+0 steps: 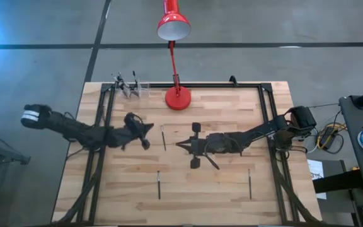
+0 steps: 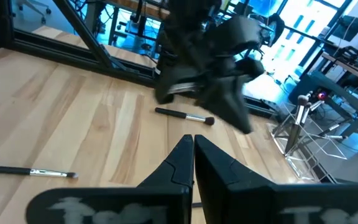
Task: Pick & Place Makeup Supplies
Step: Put the makeup brush into the transparent organizer
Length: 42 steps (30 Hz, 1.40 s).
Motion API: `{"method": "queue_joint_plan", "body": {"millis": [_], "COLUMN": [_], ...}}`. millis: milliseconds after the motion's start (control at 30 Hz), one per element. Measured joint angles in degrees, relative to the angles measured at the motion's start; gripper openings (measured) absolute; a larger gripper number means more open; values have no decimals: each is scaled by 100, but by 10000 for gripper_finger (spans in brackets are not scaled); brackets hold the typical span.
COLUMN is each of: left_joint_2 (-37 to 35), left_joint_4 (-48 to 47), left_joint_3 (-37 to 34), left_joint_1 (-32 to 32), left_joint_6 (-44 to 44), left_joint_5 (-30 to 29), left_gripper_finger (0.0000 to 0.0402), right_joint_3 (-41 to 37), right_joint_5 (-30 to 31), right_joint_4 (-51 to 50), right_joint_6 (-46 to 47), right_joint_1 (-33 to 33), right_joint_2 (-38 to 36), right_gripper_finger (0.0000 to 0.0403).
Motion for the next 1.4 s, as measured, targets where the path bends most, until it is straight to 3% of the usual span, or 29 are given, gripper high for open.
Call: {"method": "queue_joint_plan", "body": {"millis": [300, 500, 767, 1133, 1400], "left_joint_2": [13, 13, 13, 24, 26], "left_joint_4": [-3576, -5179, -5810, -5896, -5992], "left_joint_3": [903, 1155, 1135, 1133, 1130], "left_joint_1": [-941, -987, -985, -985, -983], "left_joint_6": [-2577, -4025, -4749, -4897, -5229], "left_joint_5": [-53, 769, 1386, 1660, 1928], "left_gripper_finger": [0, 0, 3, 91, 108], "right_joint_3": [0, 0, 0, 0, 0], "right_joint_5": [0, 0, 0, 0, 0], "right_joint_4": [-2, -2, -2, -11, -13], "right_joint_6": [-20, -12, 2, 11, 9], "right_joint_1": [0, 0, 0, 0, 0], "right_joint_2": [1, 1, 1, 1, 3], "right_gripper_finger": [9, 9, 9, 9, 9]}}
